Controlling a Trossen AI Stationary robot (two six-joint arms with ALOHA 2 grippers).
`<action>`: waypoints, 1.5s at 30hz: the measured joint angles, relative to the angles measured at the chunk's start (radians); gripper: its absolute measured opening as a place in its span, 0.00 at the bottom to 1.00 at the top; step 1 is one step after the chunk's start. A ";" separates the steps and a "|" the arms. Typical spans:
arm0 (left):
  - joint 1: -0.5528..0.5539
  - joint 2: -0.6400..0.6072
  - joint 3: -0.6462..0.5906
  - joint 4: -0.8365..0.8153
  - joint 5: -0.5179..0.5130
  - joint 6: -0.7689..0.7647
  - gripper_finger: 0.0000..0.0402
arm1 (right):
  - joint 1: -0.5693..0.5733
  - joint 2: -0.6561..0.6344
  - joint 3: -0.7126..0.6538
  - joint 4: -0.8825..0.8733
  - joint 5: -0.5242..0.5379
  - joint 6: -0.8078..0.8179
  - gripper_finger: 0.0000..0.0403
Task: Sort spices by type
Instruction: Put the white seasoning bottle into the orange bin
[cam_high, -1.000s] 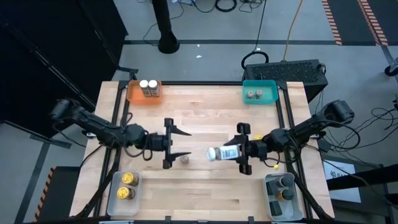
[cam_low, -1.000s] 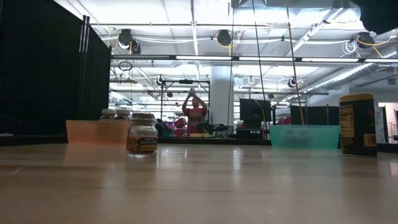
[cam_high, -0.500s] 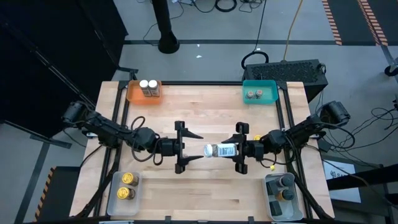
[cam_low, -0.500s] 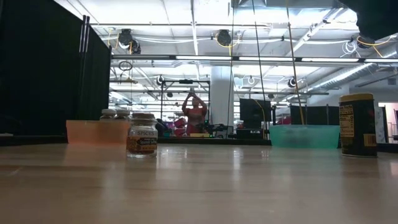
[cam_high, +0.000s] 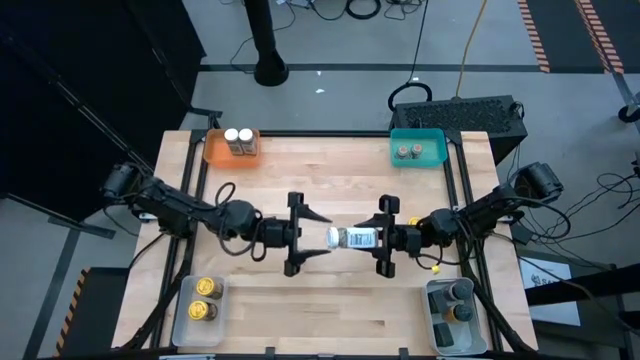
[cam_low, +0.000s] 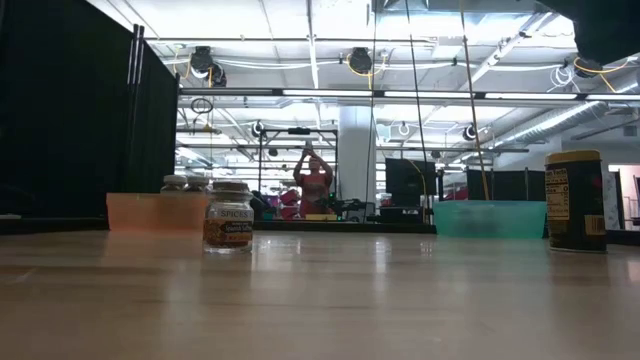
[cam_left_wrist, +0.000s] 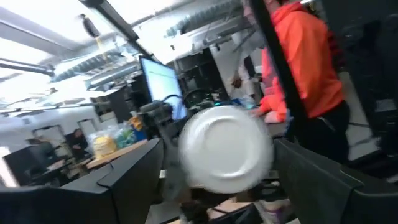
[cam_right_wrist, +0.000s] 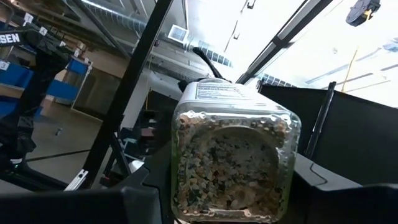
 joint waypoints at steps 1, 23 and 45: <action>0.005 0.000 0.000 0.000 0.003 -0.001 0.77 | 0.000 0.000 0.000 0.001 0.003 0.000 0.40; 0.041 0.077 0.073 -0.034 0.056 0.018 0.72 | -0.006 0.000 0.000 -0.019 -0.001 0.004 0.40; 0.000 0.063 0.073 -0.076 -0.225 -0.018 0.51 | -0.029 -0.008 0.000 -0.076 0.189 0.042 0.60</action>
